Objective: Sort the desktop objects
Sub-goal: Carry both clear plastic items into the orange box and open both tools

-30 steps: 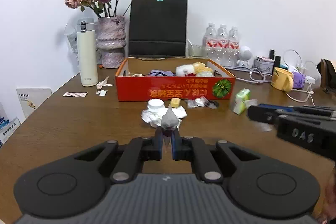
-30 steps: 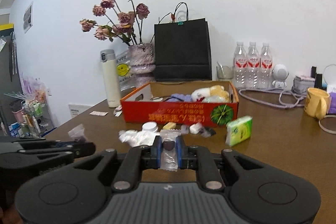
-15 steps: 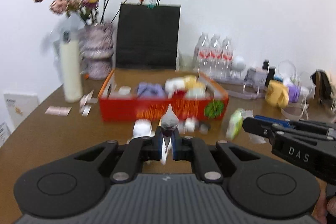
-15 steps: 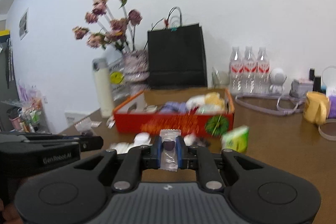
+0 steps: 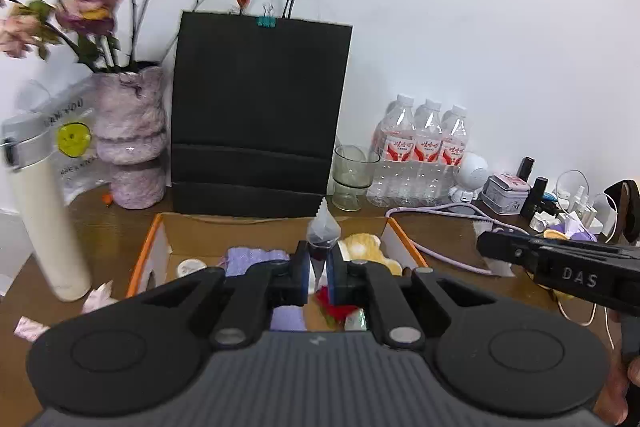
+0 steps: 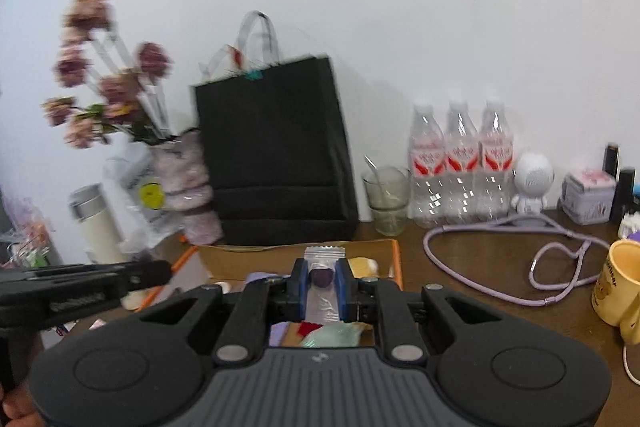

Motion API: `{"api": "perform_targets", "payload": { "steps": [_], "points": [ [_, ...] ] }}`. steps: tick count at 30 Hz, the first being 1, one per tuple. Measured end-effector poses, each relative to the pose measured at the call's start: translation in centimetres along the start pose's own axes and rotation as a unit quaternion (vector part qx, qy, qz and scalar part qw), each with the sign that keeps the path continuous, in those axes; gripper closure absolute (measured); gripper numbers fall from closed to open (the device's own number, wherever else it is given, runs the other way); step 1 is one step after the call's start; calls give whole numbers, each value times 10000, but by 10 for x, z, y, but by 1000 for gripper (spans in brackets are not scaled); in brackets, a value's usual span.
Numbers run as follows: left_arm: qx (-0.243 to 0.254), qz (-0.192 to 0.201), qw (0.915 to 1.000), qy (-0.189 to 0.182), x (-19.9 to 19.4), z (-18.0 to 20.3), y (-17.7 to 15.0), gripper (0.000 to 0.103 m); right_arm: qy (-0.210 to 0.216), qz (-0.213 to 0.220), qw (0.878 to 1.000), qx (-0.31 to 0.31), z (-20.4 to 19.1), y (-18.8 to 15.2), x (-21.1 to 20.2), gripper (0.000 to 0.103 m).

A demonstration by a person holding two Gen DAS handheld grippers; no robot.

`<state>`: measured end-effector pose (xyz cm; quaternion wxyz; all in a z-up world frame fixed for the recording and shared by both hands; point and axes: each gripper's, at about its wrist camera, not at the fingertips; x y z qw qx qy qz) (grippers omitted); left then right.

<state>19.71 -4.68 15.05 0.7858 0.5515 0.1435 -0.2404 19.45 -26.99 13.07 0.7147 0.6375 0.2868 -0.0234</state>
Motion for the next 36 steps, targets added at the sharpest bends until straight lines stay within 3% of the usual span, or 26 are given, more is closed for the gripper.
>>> {"api": "perform_targets", "payload": {
  "steps": [5, 9, 14, 17, 19, 21, 25, 26, 32, 36],
  "points": [
    [-267, -838, 9958, 249, 56, -8, 20, 94, 29, -813, 9966, 132, 23, 20, 56, 90],
    [-231, -1884, 9795, 670, 117, -20, 14, 94, 211, -1716, 9849, 32, 26, 25, 106, 90],
    [-270, -2667, 9585, 968, 165, -36, -12, 94, 296, -2844, 9583, 17, 22, 12, 162, 90],
    [-459, -2963, 9498, 892, 174, -41, -17, 92, 164, -3233, 9460, -167, 14, 5, 178, 86],
    [-590, -2911, 9511, 841, 170, -42, -12, 84, 44, -3225, 9462, -237, 12, 5, 178, 81],
    [-576, -2838, 9545, 720, 162, -40, -2, 55, 18, -3261, 9452, -164, 13, 8, 175, 57],
    [-484, -2679, 9603, 604, 142, -29, 19, 33, 12, -3176, 9481, -165, 12, 21, 162, 43],
    [-468, -2621, 9615, 677, 135, -27, 23, 21, 6, -3139, 9493, -179, 10, 25, 157, 36],
    [-472, -2752, 9529, 1180, 104, -31, 33, 6, -70, -3159, 9480, -392, -4, 43, 129, 22],
    [-300, -2519, 9561, 1466, 74, -30, 37, 0, -105, -3128, 9488, -425, -13, 53, 106, 17]
  ]
}}
Point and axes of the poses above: each gripper's, at about its wrist camera, not at the fingertips, and x roughly the way its jaws point, z to its right, y to its top, and after that the axes turned 15 degrees about -x, right-handed
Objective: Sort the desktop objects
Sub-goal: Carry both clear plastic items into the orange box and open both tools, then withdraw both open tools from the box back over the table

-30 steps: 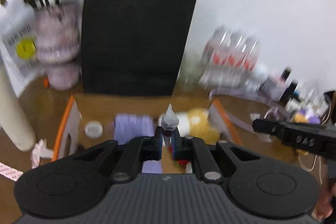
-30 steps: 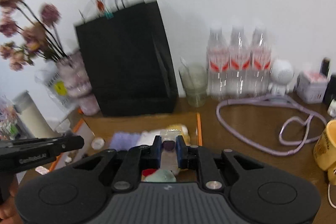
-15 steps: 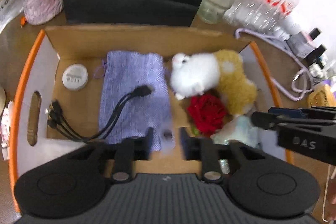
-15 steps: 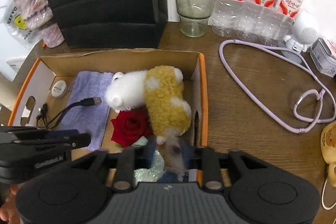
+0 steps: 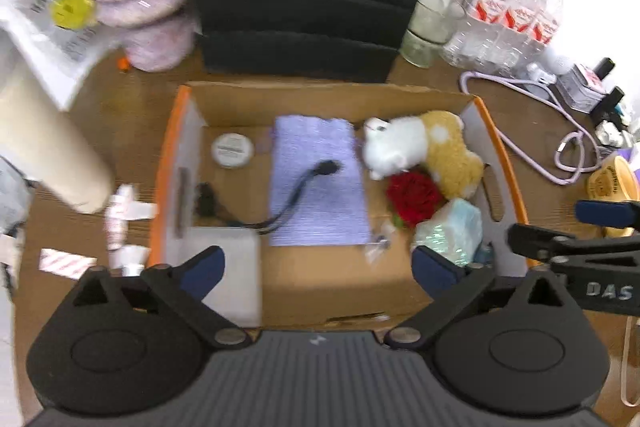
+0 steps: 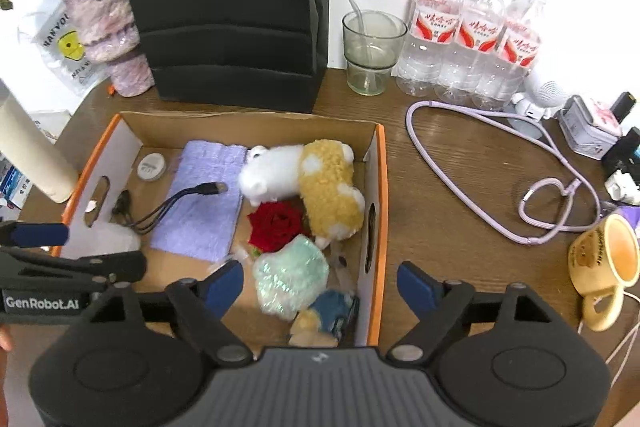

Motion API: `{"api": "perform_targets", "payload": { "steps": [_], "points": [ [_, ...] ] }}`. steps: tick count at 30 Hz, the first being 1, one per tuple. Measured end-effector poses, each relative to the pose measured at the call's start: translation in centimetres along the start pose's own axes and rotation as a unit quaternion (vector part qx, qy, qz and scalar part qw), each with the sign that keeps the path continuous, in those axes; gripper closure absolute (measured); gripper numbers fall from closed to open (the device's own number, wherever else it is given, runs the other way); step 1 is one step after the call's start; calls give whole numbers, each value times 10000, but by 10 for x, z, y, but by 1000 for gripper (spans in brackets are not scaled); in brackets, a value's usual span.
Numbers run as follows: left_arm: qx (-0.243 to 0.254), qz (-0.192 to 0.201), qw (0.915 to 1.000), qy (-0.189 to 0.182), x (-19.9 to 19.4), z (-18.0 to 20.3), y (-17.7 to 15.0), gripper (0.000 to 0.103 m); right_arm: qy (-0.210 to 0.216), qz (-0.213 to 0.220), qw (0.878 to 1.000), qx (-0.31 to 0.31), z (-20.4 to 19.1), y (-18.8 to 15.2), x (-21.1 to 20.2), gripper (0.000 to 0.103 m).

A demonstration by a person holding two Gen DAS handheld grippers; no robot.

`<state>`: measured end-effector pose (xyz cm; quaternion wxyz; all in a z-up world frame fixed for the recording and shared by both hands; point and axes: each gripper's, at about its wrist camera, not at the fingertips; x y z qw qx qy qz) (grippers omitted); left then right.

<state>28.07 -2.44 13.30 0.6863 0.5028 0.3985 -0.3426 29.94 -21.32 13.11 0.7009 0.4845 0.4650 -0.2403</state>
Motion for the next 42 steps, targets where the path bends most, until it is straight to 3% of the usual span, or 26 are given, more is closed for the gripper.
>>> {"api": "perform_targets", "payload": {
  "steps": [7, 10, 14, 17, 20, 23, 27, 32, 36, 42],
  "points": [
    [65, 382, 9988, 307, -44, -15, -15, 0, -41, 182, 9998, -119, -23, -11, -32, 13],
    [65, 946, 9948, 361, -60, -23, -32, 0, -31, 540, 9984, -155, -34, -18, -45, 13],
    [132, 2087, 9770, 412, -80, -32, -65, 0, -125, 1355, 9905, -179, -46, -39, -59, 13],
    [228, 2780, 9603, 68, -93, -39, -90, 0, -234, 2280, 9733, -134, -56, -65, -68, 12],
    [202, 3355, 9418, -91, -100, -44, -114, 0, -109, 2937, 9558, 41, -63, -92, -71, 10],
    [346, 3617, 9316, -139, -101, -45, -132, 0, -155, 3179, 9479, 131, -67, -109, -73, 10],
    [526, 3802, 9233, -128, -98, -48, -159, 0, -541, 3240, 9444, -148, -84, -129, -74, 9],
    [585, 3692, 9263, -467, -88, -69, -226, 0, -810, 3221, 9422, -440, -114, -184, -74, 8],
    [401, 3214, 9449, -480, -73, -95, -275, 0, -783, 3036, 9477, -602, -137, -236, -65, 6],
    [-24, 2560, 9659, -388, -60, -120, -328, 0, -156, 2354, 9701, -575, -162, -305, -42, 5]
  ]
}}
Point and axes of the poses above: each gripper's, at about its wrist camera, not at the fingertips, and x roughly the way its jaws point, z to its right, y to its top, and after that the axes turned 15 degrees about -x, right-handed
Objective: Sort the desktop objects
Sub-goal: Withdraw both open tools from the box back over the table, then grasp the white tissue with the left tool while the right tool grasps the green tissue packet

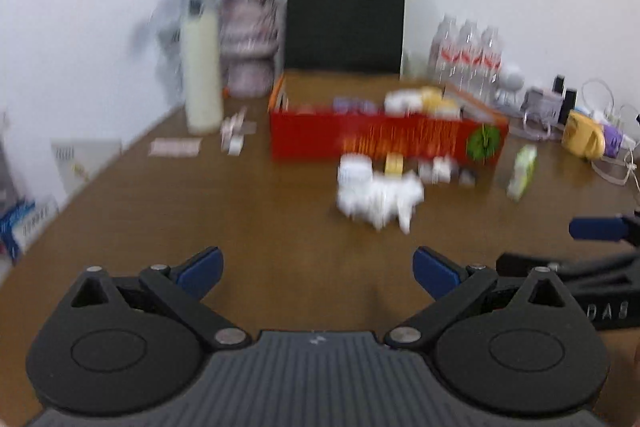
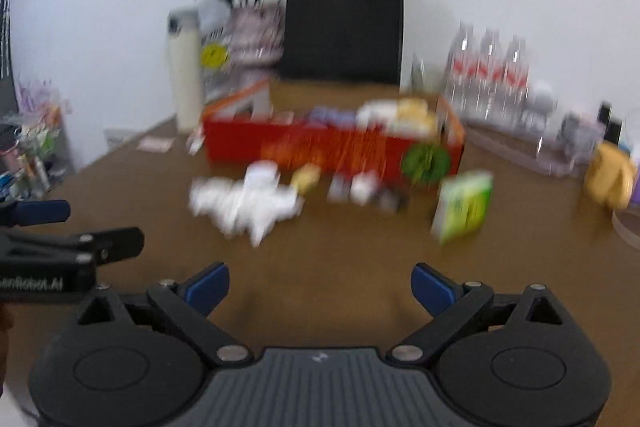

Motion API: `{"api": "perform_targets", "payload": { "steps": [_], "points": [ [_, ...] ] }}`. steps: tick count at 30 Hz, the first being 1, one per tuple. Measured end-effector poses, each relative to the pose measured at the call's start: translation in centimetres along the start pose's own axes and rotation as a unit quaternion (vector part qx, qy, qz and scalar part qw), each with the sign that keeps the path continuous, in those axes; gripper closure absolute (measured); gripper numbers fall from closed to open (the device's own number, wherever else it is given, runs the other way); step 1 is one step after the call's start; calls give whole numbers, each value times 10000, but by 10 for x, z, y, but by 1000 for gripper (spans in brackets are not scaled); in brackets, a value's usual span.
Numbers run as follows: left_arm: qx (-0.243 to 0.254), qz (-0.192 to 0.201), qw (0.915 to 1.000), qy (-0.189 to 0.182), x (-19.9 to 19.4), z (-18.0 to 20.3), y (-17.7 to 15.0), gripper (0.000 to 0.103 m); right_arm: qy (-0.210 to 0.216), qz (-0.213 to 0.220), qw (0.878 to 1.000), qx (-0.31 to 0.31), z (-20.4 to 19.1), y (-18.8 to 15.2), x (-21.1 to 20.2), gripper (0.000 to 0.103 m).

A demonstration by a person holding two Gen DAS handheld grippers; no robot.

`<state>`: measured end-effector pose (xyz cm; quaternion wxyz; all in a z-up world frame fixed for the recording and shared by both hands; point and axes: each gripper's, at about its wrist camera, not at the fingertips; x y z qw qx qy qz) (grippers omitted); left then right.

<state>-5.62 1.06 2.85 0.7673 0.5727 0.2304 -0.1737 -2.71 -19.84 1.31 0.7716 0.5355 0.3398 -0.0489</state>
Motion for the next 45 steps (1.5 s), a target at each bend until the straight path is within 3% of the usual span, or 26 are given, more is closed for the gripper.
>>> {"api": "perform_targets", "payload": {
  "steps": [5, 12, 18, 24, 27, 29, 32, 35, 37, 38, 39, 41, 45],
  "points": [
    [7, -467, 9988, -114, -14, -18, -28, 0, 178, -307, 9993, -134, -21, -37, -24, 5],
    [-195, -489, 9986, -53, -27, -31, -28, 0, 182, -209, 9996, 64, -18, -42, -47, 4],
    [111, -369, 9992, -122, -11, -14, -19, 0, 217, -144, 9989, 395, 0, -38, -36, 4],
    [491, -62, 9972, -563, 28, 21, 12, 0, 26, -41, 9966, 826, 38, -29, -18, 4],
    [816, 61, 9963, -270, 61, 39, 30, 2, -138, -3, 9960, 879, 57, -17, -2, 5],
    [744, -34, 9970, -221, 82, 45, 41, 8, -199, 77, 9953, 950, 72, -8, 11, 5],
    [642, -344, 9963, -451, 108, 50, 52, 14, -378, 192, 9924, 1157, 97, 8, 34, 5],
    [658, -499, 9957, -430, 125, 55, 51, 23, -616, -34, 9883, 1393, 122, 23, 68, 7],
    [467, -650, 9956, -482, 132, 55, 49, 43, -652, -114, 9844, 1629, 138, 29, 91, 13],
    [380, -708, 9955, -498, 134, 53, 48, 66, -663, -221, 9819, 1758, 145, 31, 104, 22],
    [316, -737, 9955, -500, 134, 53, 47, 75, -661, -295, 9801, 1848, 149, 31, 112, 50],
    [308, -722, 9954, -547, 132, 53, 46, 78, -639, -349, 9777, 1969, 153, 29, 124, 83],
    [228, -677, 9959, -554, 114, 47, 42, 80, -344, -251, 9840, 1730, 139, 23, 109, 87]
  ]
}}
Point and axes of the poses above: each gripper's, at about its wrist camera, not at the fingertips, and x roughly the way its jaws point, z to its right, y to its top, and after that the axes turned 15 degrees about -x, right-handed
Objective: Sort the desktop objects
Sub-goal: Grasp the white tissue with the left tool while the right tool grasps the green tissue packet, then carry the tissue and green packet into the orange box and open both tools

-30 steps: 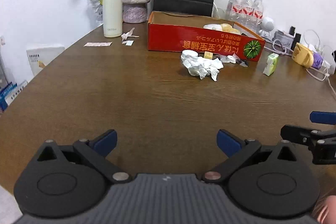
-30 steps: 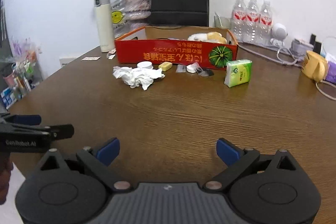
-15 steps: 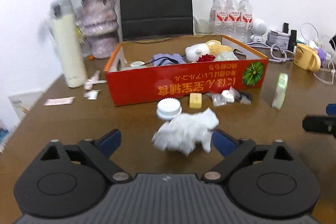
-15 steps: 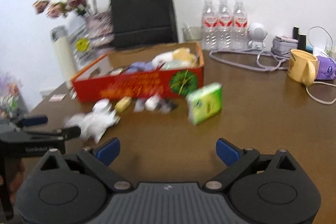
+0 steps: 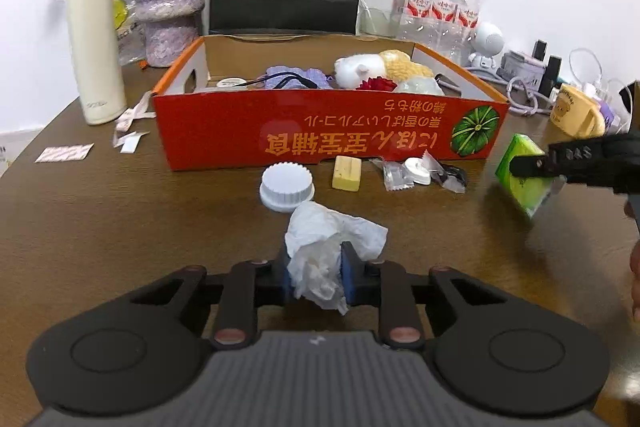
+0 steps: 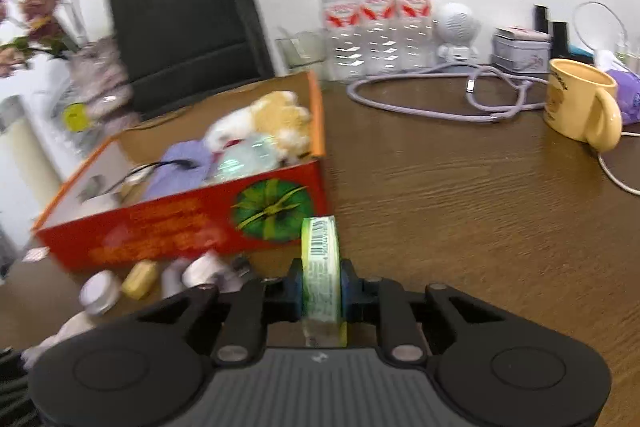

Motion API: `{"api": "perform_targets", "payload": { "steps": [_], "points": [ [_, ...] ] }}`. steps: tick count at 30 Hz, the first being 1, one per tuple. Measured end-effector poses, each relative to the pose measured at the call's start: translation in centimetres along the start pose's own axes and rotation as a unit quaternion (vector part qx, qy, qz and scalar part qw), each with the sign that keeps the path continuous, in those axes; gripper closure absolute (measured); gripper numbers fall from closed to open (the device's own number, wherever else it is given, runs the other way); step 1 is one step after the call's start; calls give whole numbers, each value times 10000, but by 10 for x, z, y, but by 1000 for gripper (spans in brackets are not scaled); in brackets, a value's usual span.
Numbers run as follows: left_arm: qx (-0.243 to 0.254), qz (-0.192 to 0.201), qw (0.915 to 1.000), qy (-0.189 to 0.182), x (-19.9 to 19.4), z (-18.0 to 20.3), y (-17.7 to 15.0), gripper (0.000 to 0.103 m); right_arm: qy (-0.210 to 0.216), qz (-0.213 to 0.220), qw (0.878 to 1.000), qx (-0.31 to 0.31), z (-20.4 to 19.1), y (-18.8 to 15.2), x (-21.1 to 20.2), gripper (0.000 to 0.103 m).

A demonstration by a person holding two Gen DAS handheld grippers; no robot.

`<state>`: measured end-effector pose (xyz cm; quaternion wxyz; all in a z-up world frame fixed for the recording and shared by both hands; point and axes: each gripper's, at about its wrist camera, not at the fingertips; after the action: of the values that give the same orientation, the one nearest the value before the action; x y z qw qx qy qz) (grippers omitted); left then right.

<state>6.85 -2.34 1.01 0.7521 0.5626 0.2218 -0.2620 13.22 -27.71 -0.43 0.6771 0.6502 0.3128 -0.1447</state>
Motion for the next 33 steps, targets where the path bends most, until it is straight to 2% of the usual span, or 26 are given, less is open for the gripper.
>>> {"api": "perform_targets", "payload": {
  "steps": [1, 3, 6, 8, 11, 13, 14, 15, 16, 17, 19, 21, 23, 24, 25, 26, 27, 28, 29, 33],
  "points": [
    [-59, -5, 10000, -55, -7, -2, -2, 80, 206, 23, 9998, 1, -3, -4, -9, 87],
    [-174, 13, 9997, -171, -25, -8, -8, 80, 980, 84, 9950, 141, -11, -14, -33, 87],
    [-236, 53, 9996, -174, -50, -16, -19, 80, 2183, -194, 9750, 360, -29, -36, -53, 87],
    [-218, 15, 9997, -101, -64, -20, -29, 80, 2417, -407, 9689, 336, -42, -53, -60, 86],
    [52, 61, 9999, 83, -81, -21, -46, 80, 2305, -549, 9715, 77, -57, -72, -67, 82],
    [122, 37, 9998, 147, -90, -21, -57, 80, 2250, -620, 9724, 7, -60, -79, -69, 74],
    [111, 14, 9998, 140, -92, -22, -60, 80, 2088, -544, 9764, -32, -59, -79, -73, 57],
    [88, 9, 9999, 127, -95, -22, -62, 79, 1839, -465, 9818, -65, -58, -78, -77, 32],
    [91, 24, 9999, 125, -96, -23, -64, 79, 1492, -415, 9879, -119, -57, -78, -83, 23],
    [134, 38, 9998, 125, -97, -21, -65, 78, 1127, -370, 9928, -195, -58, -75, -88, 20],
    [326, -4, 9994, 100, -96, -17, -68, 68, 942, -228, 9941, -485, -63, -72, -98, 21],
    [455, -9, 9989, 58, -96, -12, -71, 45, 936, -162, 9927, -742, -73, -71, -102, 22],
    [476, -10, 9989, -39, -96, -9, -74, 31, 833, -174, 9906, -1066, -85, -72, -99, 23],
    [446, 19, 9990, -41, -96, -7, -76, 30, 794, -222, 9891, -1219, -92, -74, -96, 24],
    [449, 26, 9990, -66, -95, -5, -76, 32, 789, -288, 9876, -1329, -98, -75, -94, 27],
    [516, 11, 9987, -51, -93, -4, -78, 40, 811, -327, 9863, -1397, -104, -78, -92, 35],
    [526, -2, 9986, -26, -91, -4, -78, 60, 829, -345, 9857, -1423, -106, -79, -90, 45],
    [496, -41, 9988, 3, -89, -6, -78, 71, 815, -373, 9846, -1501, -110, -80, -90, 50],
    [438, -97, 9990, -12, -87, -8, -77, 76, 749, -382, 9830, -1631, -115, -80, -87, 59],
    [207, 17, 9998, -48, -94, -16, -74, 80, 553, -274, 9771, -2034, -123, -83, -92, 59]
  ]
}}
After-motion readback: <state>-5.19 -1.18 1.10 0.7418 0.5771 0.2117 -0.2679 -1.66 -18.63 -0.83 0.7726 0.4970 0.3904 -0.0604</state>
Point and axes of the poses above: each gripper's, at about its wrist camera, not at the fingertips, and x roughly the way its jaws point, z to its right, y to its top, and after that the axes turned 15 degrees about -x, right-handed
